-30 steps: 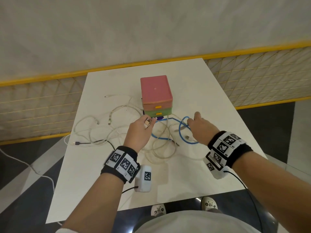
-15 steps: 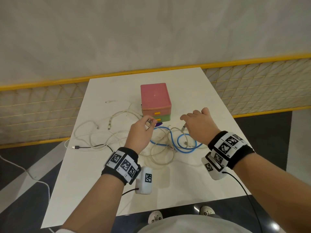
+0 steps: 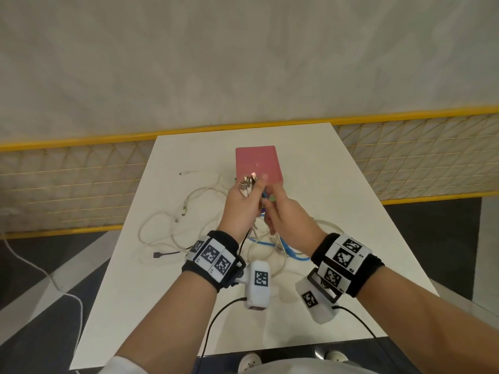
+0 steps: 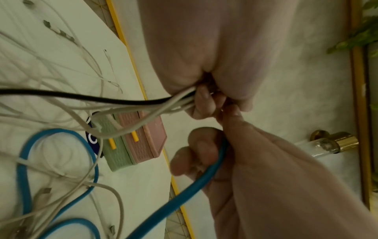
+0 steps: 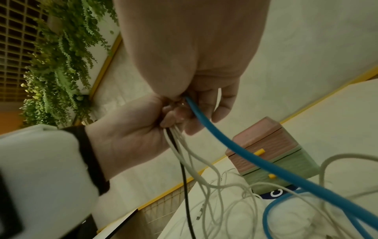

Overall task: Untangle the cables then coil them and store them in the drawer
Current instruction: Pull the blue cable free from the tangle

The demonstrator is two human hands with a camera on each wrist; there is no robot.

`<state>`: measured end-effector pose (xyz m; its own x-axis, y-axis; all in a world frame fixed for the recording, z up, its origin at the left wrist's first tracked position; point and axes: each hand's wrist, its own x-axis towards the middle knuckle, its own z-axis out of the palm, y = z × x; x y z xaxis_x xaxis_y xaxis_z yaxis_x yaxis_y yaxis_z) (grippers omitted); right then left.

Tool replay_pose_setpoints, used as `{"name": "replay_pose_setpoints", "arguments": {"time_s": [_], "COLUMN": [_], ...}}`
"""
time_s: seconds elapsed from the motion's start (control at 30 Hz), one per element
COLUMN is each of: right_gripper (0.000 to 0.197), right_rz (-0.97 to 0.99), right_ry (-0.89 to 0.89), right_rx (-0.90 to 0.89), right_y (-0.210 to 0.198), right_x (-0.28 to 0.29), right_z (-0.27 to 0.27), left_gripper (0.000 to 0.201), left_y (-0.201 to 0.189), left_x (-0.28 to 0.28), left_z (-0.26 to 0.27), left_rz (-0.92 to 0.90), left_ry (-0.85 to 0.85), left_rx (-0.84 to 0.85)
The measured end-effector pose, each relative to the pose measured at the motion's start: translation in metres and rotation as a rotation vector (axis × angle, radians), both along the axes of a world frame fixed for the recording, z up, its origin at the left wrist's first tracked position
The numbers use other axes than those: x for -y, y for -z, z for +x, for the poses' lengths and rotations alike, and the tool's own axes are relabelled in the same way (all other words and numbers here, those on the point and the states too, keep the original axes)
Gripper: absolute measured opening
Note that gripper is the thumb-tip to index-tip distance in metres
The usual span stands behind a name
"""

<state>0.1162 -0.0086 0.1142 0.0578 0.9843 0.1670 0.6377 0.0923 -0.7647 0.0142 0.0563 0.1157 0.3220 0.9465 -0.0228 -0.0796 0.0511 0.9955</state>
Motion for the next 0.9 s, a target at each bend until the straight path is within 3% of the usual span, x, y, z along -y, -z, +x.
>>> {"name": "replay_pose_setpoints", "arguments": {"time_s": [0.07, 0.13, 0.27, 0.3, 0.4, 0.5, 0.57, 0.63, 0.7, 0.8, 0.9], "right_gripper": [0.012, 0.019, 0.026, 0.026, 0.023, 0.024, 0.021, 0.023, 0.021, 0.026, 0.028], "right_rz": [-0.041, -0.119, -0.217, -0.222, -0.191, -0.102, -0.029, 0.008, 0.005, -0.048, -0.07], "right_ry": [-0.052, -0.118, -0.108, -0.09, -0.054, -0.035, -0.056, -0.084, -0.091, -0.052, -0.055], "right_rx": [-0.022, -0.052, -0.002, 0.024, 0.067, 0.03, -0.003, -0.028, -0.048, -0.021, 0.059], "right_y": [0.004, 0.014, 0.038, 0.041, 0.037, 0.02, 0.006, -0.003, -0.002, 0.011, 0.018], "right_x": [0.0, 0.003, 0.013, 0.015, 0.01, -0.001, -0.007, -0.01, -0.009, -0.003, -0.002], "right_z": [0.002, 0.009, 0.038, 0.045, 0.056, 0.051, 0.044, 0.04, 0.045, 0.061, 0.066], "left_gripper": [0.023, 0.035, 0.03, 0.032, 0.028, 0.007, 0.024, 0.025, 0.016, 0.013, 0.017], "left_y": [-0.003, -0.01, -0.03, -0.033, -0.038, -0.033, -0.022, -0.013, -0.016, -0.021, -0.023], "left_x": [-0.004, -0.013, -0.038, -0.042, -0.037, -0.02, -0.009, -0.004, -0.01, -0.037, -0.042], "left_z": [-0.002, -0.009, -0.035, -0.043, -0.054, -0.044, -0.034, -0.026, -0.027, -0.045, -0.053], "left_rz": [0.007, 0.016, -0.108, -0.111, -0.005, 0.241, 0.284, 0.308, 0.319, 0.197, 0.204], "left_ry": [-0.065, -0.147, -0.255, -0.246, -0.143, 0.109, 0.302, 0.364, 0.191, -0.254, -0.386], "left_rx": [0.04, 0.079, 0.381, 0.393, 0.149, -0.318, -0.528, -0.588, -0.566, -0.364, -0.406]}}
